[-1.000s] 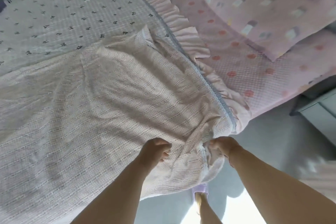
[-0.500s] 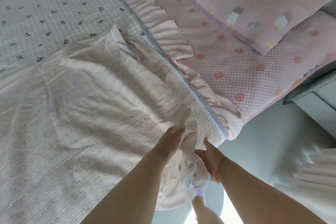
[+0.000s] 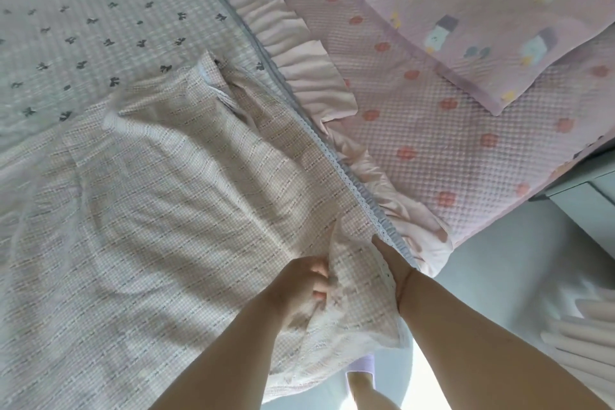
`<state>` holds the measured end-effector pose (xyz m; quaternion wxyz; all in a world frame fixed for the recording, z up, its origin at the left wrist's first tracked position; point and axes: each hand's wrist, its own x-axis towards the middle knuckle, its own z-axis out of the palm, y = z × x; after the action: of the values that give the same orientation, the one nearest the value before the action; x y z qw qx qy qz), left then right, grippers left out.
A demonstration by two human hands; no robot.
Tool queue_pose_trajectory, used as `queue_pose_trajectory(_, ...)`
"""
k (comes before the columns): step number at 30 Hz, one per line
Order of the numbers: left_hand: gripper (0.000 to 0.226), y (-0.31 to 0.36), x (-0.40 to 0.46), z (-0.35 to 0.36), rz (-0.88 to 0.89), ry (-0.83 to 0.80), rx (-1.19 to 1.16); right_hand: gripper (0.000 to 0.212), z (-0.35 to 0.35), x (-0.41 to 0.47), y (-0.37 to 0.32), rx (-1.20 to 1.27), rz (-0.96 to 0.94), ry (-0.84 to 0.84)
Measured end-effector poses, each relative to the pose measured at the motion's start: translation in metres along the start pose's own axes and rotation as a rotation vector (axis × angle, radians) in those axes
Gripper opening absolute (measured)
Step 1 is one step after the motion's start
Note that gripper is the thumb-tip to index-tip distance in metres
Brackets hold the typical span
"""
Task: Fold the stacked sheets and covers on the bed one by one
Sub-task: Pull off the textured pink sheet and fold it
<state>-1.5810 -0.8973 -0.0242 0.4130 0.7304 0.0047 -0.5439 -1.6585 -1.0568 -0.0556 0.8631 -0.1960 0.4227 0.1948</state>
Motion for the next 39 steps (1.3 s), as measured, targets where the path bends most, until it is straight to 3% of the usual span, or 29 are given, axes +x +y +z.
queue_pose_trajectory(3,0.031,0.001,-0.005,0.0,-0.024,-0.078,-0.021,0.086,0.007,0.002,-0.021,-0.121,0.04,-0.014)
queue_pose_trajectory(5,0.032,0.006,-0.005,0.002,-0.028,-0.097,-0.011,0.071,0.018,0.001,-0.036,-0.209,0.026,0.032)
queue_pose_trajectory(7,0.01,0.012,-0.006,0.004,-0.05,-0.104,0.025,0.059,0.037,-0.006,-0.051,-0.398,0.015,0.004)
queue_pose_trajectory(10,0.024,0.02,-0.006,0.005,-0.067,-0.125,0.082,0.022,0.047,-0.014,-0.067,-0.783,0.023,0.022)
queue_pose_trajectory(12,0.026,0.025,-0.006,0.004,-0.069,-0.127,0.085,0.031,0.032,-0.016,-0.074,-0.821,-0.025,0.037)
queue_pose_trajectory(15,0.019,0.033,0.002,-0.002,-0.041,-0.06,0.041,0.04,-0.011,-0.024,-0.079,-0.941,-0.165,0.222)
queue_pose_trajectory(18,0.023,0.038,0.011,-0.009,-0.035,0.047,-0.008,0.036,-0.045,-0.014,-0.072,-1.205,-0.103,0.447)
queue_pose_trajectory(20,0.04,0.043,0.013,-0.012,-0.038,0.064,-0.017,0.012,-0.041,-0.009,-0.072,-1.217,-0.043,0.471)
queue_pose_trajectory(24,0.052,0.047,0.018,-0.018,0.005,0.116,-0.038,0.016,-0.014,-0.002,-0.082,-0.928,-0.157,0.456)
queue_pose_trajectory(27,0.04,0.043,0.022,-0.021,-0.003,0.157,-0.093,0.022,-0.002,0.008,-0.084,-1.22,-0.141,0.363)
queue_pose_trajectory(29,0.034,0.04,0.026,-0.026,0.005,0.181,-0.104,0.039,-0.003,0.015,-0.085,-1.43,-0.071,0.344)
queue_pose_trajectory(30,0.034,0.038,0.028,-0.03,0.006,0.194,-0.103,0.037,-0.007,0.019,-0.087,-1.455,-0.108,0.405)
queue_pose_trajectory(33,0.034,0.037,0.032,-0.042,0.008,0.246,-0.095,0.001,-0.018,0.022,-0.097,-1.227,-0.43,0.693)
queue_pose_trajectory(36,0.037,0.036,0.034,-0.05,0.021,0.293,-0.072,0.014,-0.018,0.022,-0.104,-1.13,-0.507,0.682)
queue_pose_trajectory(39,0.039,0.031,0.036,-0.052,0.022,0.289,-0.054,0.038,-0.026,0.02,-0.103,-1.02,-0.374,0.55)
